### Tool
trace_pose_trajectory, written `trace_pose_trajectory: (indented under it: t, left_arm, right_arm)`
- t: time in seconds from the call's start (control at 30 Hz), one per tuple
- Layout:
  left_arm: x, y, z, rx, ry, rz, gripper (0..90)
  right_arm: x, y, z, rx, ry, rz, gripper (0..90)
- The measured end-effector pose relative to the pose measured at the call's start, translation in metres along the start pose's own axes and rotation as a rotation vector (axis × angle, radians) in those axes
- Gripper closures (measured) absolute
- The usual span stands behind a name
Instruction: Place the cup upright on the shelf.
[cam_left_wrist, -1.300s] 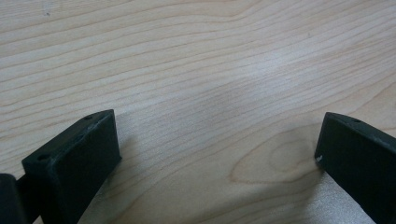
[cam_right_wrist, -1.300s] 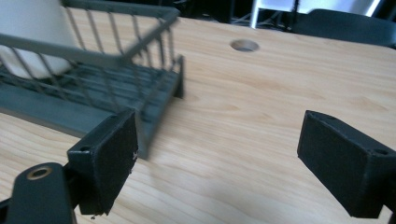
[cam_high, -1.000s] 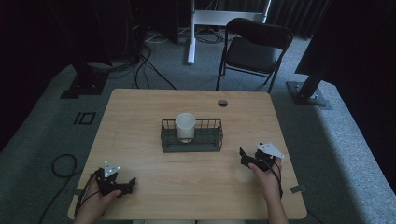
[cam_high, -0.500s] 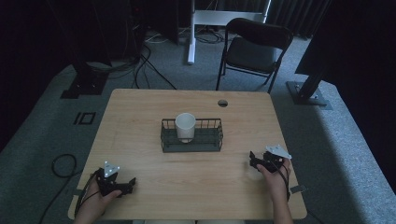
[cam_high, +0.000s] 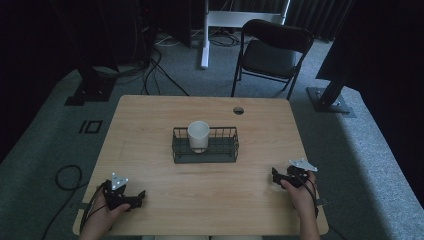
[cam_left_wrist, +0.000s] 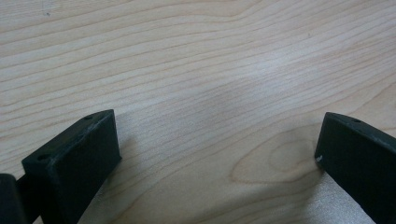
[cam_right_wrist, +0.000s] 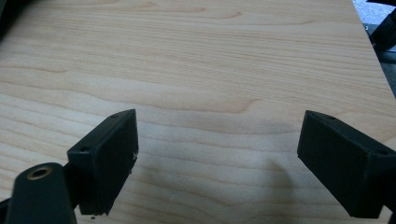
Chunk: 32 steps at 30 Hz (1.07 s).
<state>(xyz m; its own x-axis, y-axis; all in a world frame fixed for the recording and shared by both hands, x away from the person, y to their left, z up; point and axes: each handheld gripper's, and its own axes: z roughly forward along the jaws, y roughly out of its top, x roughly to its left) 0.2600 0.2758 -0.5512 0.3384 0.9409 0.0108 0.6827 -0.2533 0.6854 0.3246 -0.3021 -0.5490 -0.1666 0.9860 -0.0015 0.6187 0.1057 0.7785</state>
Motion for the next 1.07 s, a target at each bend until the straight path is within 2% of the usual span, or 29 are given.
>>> trace_pose_trajectory:
  t: [0.07,0.13,0.23,0.33,0.4,0.53,1.07]
  left_arm:
    - [0.0000,0.0000,0.0000,0.000,0.000,0.000,0.1]
    - [0.0000,0.0000,0.0000,0.000,0.000,0.000,0.1]
    - [0.0000,0.0000,0.0000,0.000,0.000,0.000,0.1]
    - [0.0000,0.0000,0.0000,0.000,0.000,0.000,0.1]
    - [0.0000,0.0000,0.0000,-0.001,0.000,0.000,0.1]
    - [0.0000,-0.0001,0.0000,0.000,0.000,0.000,0.1]
    - [0.0000,0.0000,0.0000,0.000,0.000,0.000,0.1]
  right_arm:
    - [-0.0012,-0.0013,0.0002,0.004,-0.006,0.002,12.3]
    - [-0.0026,-0.0019,-0.0008,-0.003,-0.007,0.026,13.3]
    - [-0.0043,-0.0029,-0.0020,0.008,-0.017,0.021,13.4]
    - [-0.0059,-0.0044,-0.0015,0.040,0.005,0.017,13.5]
    - [-0.0058,-0.0053,-0.0006,0.075,0.030,-0.008,14.8]
    - [-0.0048,-0.0053,-0.0005,0.078,0.047,-0.027,13.7]
    - [-0.0047,-0.0052,-0.0002,0.082,0.051,-0.030,12.6]
